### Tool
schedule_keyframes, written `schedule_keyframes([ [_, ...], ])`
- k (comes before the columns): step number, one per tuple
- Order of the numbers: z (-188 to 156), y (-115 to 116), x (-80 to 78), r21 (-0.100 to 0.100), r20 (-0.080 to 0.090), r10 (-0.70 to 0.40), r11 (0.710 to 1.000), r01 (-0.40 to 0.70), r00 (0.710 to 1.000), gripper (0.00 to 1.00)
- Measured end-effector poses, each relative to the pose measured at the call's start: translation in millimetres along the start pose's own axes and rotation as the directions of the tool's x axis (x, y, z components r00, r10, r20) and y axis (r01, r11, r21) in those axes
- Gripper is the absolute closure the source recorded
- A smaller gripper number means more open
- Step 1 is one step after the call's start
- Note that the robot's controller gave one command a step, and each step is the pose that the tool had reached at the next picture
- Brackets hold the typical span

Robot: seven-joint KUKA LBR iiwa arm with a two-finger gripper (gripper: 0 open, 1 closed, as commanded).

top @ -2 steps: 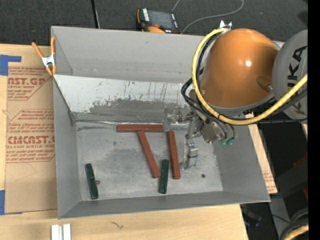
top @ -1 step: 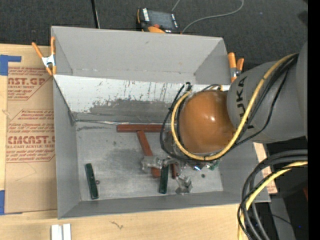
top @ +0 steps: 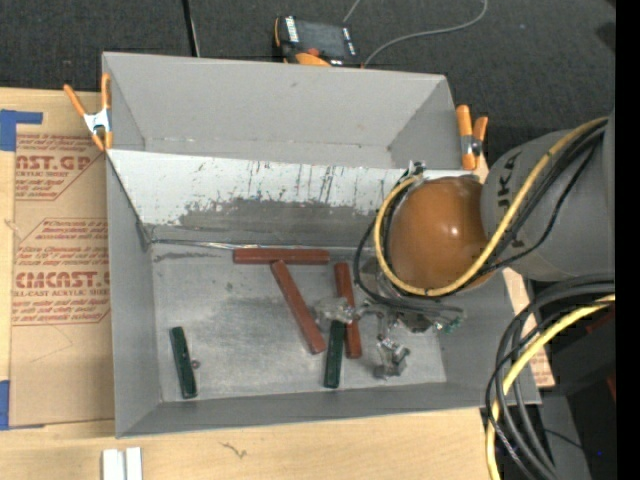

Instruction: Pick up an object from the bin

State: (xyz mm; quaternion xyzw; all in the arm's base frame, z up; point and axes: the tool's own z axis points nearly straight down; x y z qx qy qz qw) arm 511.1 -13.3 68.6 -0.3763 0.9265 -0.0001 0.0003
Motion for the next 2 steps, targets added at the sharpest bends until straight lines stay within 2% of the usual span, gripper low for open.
schedule_keyframes([
  [1, -1, 2, -1.4, -0.002, 0.001, -0.004, 1.0, 0.004, 1.0, 1.0],
  [2, -136, 48, -6.1, 0.004, 0.006, -0.037, 0.999, 0.037, 0.999, 1.0],
])
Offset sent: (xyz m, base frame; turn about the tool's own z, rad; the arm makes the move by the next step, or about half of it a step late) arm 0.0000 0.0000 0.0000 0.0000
